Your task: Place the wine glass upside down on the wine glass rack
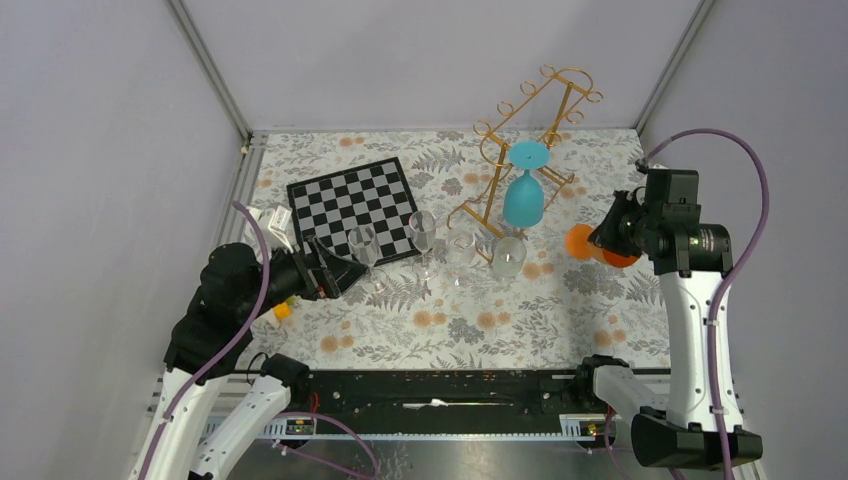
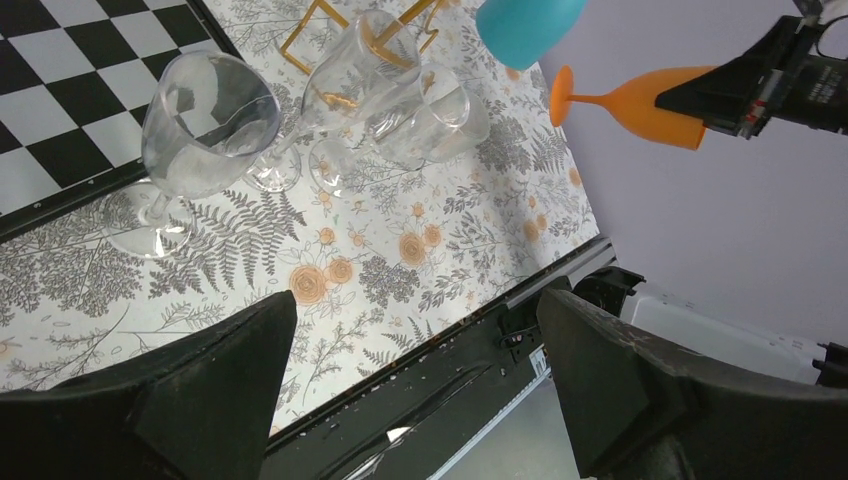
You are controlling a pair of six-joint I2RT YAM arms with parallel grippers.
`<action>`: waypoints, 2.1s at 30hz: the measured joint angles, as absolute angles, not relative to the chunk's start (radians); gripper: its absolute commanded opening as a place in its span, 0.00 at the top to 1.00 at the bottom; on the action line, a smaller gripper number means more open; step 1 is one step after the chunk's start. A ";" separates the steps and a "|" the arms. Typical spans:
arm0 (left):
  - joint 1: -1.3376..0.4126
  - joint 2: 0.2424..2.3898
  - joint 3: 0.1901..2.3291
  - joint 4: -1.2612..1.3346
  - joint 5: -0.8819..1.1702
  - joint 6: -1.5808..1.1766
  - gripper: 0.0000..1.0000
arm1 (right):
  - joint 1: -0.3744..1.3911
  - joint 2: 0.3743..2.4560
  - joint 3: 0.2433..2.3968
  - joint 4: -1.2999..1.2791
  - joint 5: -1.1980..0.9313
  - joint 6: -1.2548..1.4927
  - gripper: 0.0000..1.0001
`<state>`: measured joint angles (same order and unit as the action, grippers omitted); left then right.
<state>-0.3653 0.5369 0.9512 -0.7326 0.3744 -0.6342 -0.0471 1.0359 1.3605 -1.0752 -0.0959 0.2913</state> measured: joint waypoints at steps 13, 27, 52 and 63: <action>-0.365 0.544 0.951 -0.815 0.354 -0.680 0.04 | -0.047 0.900 1.291 -1.151 -0.457 0.285 1.00; -0.373 0.616 0.994 -0.802 0.435 -0.823 0.09 | -0.047 0.812 1.276 -1.169 -0.740 0.397 1.00; -1.064 1.196 1.161 -0.626 0.092 -0.925 0.25 | 0.043 0.720 1.036 -0.982 -0.861 0.619 1.00; -1.081 1.328 1.176 -0.586 0.044 -0.952 0.43 | 0.052 0.690 0.963 -0.913 -0.910 0.671 1.00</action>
